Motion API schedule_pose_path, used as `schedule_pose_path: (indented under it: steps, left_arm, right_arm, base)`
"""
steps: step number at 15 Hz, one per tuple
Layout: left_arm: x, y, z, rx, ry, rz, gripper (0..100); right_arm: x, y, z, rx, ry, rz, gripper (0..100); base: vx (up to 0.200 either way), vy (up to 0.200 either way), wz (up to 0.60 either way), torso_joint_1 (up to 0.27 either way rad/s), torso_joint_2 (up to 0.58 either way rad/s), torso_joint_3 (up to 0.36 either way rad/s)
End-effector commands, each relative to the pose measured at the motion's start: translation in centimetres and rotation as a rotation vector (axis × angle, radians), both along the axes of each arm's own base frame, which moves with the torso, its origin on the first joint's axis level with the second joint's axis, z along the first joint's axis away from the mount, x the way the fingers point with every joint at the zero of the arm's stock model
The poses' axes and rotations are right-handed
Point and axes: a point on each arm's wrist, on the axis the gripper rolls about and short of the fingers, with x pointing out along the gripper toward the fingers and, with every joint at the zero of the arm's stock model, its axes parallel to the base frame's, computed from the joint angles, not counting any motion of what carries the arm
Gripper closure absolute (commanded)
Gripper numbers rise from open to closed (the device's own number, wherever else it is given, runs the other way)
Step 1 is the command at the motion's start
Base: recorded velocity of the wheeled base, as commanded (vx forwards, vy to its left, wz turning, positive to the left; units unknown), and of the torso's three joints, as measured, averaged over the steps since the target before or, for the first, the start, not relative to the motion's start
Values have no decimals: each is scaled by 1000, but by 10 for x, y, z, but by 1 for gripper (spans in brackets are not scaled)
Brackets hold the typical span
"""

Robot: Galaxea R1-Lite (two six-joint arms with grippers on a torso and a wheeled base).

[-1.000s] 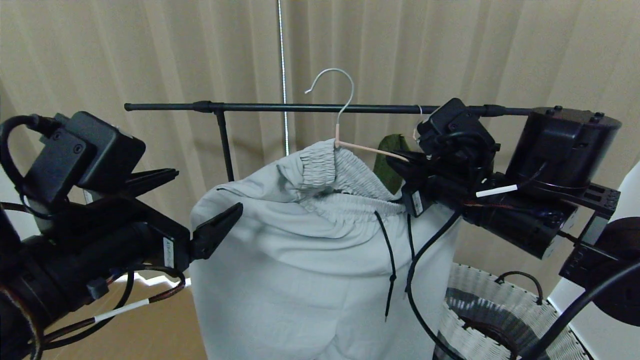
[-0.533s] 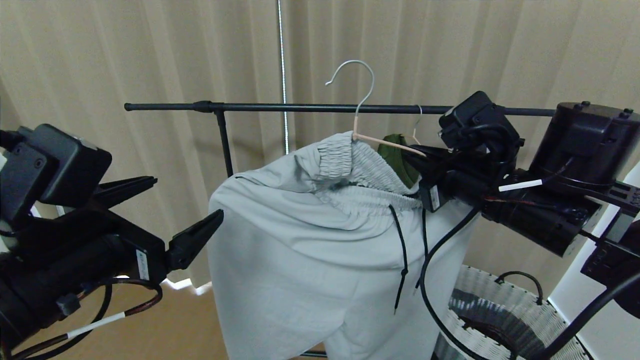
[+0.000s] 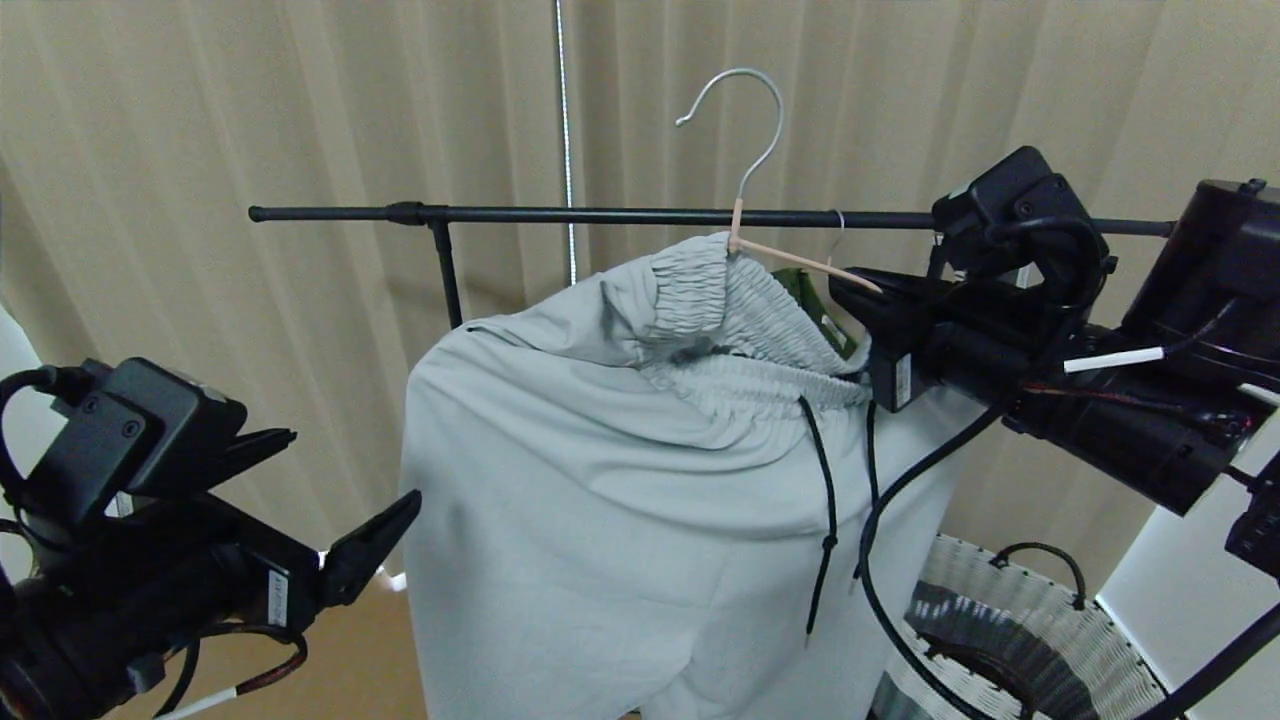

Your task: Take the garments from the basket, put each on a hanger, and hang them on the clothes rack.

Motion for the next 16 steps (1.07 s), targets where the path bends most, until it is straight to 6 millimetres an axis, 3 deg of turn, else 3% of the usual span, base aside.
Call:
schedule_pose_path:
  steps: [1,5,10,11,16]
  left_arm:
    - [1,1,-4,5,15,13,0]
    - [24,16,-15,18,86,69,0]
    - [30,11,-10,5,81,25,0]
    - [31,9,-11,5,86,16,100]
    - [30,10,-15,16,100,-3,100]
  right_arm:
    - [-4,-2,5,8,-15,3,100]
    - [-7,-4,9,47,-11,9,100]
    - [-12,-2,12,72,-11,44,100]
    - [-12,-2,13,73,-12,46,100]
    - [-12,-2,13,73,-12,43,100]
  base:
    - [0,0,0,0,0,0]
    - [0,0,0,0,0,0]
    - [0,0,0,0,0,0]
    - [0,0,0,0,0,0]
    - [0,0,0,0,0,0]
